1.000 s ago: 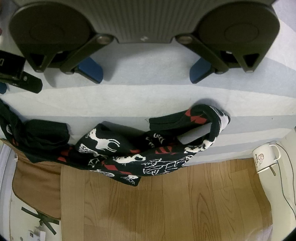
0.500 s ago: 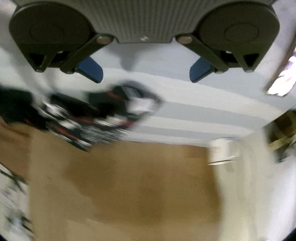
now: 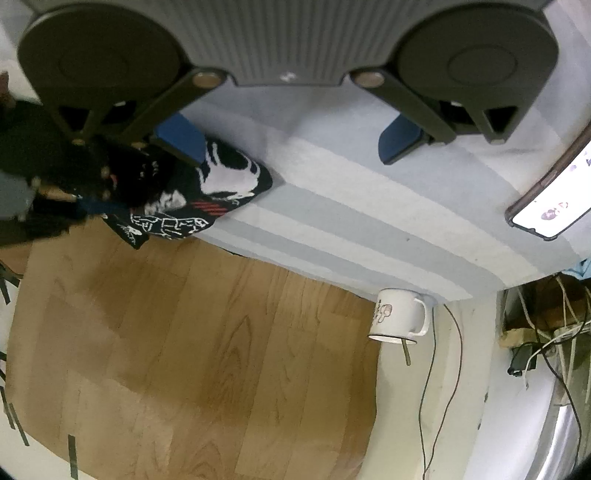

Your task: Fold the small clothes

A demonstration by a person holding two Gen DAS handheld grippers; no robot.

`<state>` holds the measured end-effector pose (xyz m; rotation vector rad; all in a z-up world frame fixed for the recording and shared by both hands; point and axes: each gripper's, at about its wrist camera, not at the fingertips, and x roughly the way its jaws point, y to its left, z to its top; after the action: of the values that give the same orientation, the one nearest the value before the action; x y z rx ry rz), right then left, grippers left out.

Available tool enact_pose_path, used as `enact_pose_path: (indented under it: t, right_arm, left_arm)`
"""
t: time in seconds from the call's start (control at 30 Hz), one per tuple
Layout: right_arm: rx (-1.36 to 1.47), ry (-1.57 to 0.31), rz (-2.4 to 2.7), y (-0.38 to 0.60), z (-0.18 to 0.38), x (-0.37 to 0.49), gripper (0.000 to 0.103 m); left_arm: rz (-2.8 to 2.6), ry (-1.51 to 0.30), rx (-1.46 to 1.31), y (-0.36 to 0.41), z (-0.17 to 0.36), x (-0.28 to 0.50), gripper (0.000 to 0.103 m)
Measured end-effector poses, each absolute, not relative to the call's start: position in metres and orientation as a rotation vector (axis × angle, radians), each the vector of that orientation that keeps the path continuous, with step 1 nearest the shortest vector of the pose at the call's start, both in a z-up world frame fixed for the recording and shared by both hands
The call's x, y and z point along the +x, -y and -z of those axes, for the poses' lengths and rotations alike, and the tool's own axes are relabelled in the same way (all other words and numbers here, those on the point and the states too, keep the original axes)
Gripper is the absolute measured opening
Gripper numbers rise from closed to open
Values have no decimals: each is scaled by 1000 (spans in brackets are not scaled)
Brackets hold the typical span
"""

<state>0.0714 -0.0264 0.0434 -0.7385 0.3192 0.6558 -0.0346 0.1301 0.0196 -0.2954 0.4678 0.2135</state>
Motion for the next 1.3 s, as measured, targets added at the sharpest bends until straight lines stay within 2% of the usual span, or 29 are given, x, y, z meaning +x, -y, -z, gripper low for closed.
enact_pose_path:
  t: [0.17,0.37,0.5,0.77,0.83,0.87,0.9,0.93,1.13,1.27,1.3]
  right_arm:
    - [-466,-211,-499,74,-108,78,8]
    - [-58,-70,-197,205,-190,70,8]
    - [-11,-29,-26,266,-198,50,8]
    - [108,-82,226,371,-172,27,8]
    - [135,-111,234,384,-167,25,8]
    - [143,-116,233,388,-168,26,8]
    - [143,-109,230,388,-169,24,8]
    - [145,-94,222,388,-172,19,8]
    - [83,-31,252,385,-193,-4,8]
    - [30,-193,297,396,-168,16,8]
    - [-1,-276,279,396,-156,23,11]
  left_arm:
    - [-210,-465,-295,-131,-19,-37,103]
    - [-136,-505,-260,-122,-22,-28,103]
    - [-11,-555,-222,-105,-36,5,103]
    - [253,-794,-476,-76,-30,111,101]
    - [257,-831,-479,-61,-22,129,77]
    - [247,-854,-465,-51,-16,138,52]
    - [194,-809,-404,-40,-17,141,22]
    - [175,-789,-355,-33,-16,145,6]
    - [191,-673,-353,-40,-24,129,6]
    - [245,-553,-388,-68,-51,90,6]
    - [252,-532,-395,-74,-56,80,6]
